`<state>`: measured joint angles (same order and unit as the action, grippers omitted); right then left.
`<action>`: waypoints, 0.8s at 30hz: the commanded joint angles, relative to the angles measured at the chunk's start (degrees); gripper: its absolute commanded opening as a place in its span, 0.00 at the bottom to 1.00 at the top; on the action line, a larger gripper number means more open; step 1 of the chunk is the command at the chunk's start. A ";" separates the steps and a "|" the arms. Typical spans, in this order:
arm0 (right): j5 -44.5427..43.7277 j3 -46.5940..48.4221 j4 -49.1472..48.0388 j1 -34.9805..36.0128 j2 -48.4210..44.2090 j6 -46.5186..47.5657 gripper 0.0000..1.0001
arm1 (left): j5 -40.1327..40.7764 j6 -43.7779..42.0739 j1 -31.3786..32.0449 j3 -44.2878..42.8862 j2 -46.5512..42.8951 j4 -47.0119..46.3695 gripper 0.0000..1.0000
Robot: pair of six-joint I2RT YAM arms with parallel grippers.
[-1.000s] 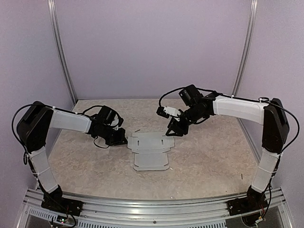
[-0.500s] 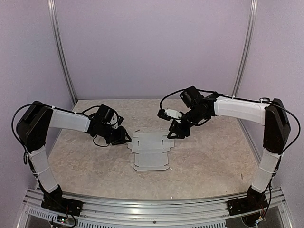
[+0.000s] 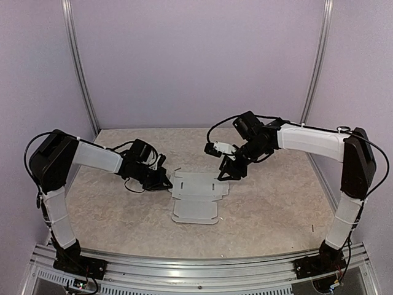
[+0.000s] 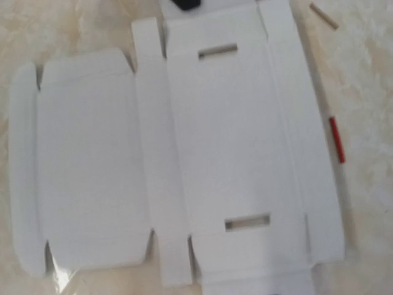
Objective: Fold the paper box
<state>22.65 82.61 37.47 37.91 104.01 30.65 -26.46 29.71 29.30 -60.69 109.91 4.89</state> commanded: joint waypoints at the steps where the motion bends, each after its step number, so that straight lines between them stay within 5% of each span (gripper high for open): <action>1: -0.44 4.53 4.90 -0.21 0.12 4.34 0.51 | 2.55 -6.92 3.67 0.42 -2.48 -1.78 0.00; 5: -0.44 9.80 10.81 -0.21 3.93 6.70 0.63 | 8.28 -13.69 8.54 1.36 -6.07 -1.67 0.00; 11: 2.39 15.09 16.47 -0.36 10.13 6.72 0.69 | 15.12 -16.93 14.16 6.06 -11.35 -7.31 0.00; 24: 5.50 17.16 19.92 -0.34 13.80 5.19 0.43 | 17.75 -14.52 15.43 14.86 -16.96 -16.40 0.00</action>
<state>26.35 97.54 55.42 37.80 116.25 36.36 -10.20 15.18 44.36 -46.74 94.43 -7.73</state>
